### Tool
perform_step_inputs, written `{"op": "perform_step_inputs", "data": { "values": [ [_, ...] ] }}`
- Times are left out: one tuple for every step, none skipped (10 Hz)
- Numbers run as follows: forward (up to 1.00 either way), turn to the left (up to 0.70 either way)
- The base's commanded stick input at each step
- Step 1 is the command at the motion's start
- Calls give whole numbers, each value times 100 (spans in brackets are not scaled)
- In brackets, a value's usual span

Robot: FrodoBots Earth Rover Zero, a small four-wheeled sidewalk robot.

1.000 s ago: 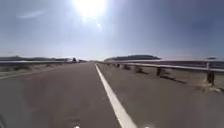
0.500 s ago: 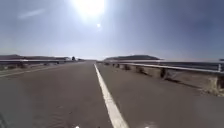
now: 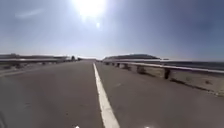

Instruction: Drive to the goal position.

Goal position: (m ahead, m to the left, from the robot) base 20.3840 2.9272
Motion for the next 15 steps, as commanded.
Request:
{"op": "perform_step_inputs", "data": {
  "values": [
    [70, 35],
    [70, 5],
    [70, 0],
    [70, 0],
    [70, 0],
    [70, 0],
    [70, 0],
    [70, 0],
    [70, 0],
    [70, 0],
    [70, 0],
    [70, 0],
    [70, 0],
    [70, 0],
    [70, 0]
  ]
}}
